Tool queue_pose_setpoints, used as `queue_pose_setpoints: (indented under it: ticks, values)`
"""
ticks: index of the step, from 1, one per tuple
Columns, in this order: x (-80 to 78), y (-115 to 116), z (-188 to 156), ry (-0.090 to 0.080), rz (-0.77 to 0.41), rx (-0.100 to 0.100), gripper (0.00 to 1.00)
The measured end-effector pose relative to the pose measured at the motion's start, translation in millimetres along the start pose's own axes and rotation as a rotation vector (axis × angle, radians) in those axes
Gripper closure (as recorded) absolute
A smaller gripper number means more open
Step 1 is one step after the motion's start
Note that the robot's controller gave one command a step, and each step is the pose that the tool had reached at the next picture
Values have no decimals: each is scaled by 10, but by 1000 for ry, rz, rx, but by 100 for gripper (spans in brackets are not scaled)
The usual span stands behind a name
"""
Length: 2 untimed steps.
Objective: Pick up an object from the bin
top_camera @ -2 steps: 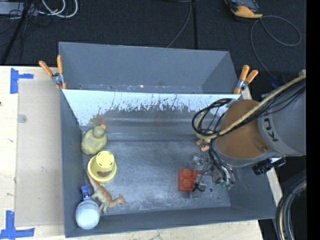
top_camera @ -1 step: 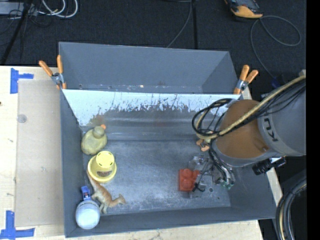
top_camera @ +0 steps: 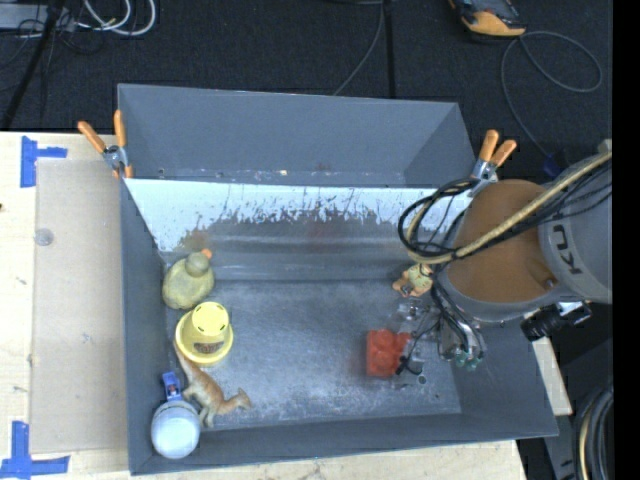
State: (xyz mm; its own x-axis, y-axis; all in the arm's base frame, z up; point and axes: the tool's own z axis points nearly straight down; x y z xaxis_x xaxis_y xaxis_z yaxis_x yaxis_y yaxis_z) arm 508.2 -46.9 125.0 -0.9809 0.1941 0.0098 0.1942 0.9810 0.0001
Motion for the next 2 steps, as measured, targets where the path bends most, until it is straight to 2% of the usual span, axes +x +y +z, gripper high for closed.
queue_pose_setpoints:
  ticks: [1,2]
  values:
    - [-45,-21,-414,-11,4,-1,100]
    - [23,-31,-799,5,30,0,100]
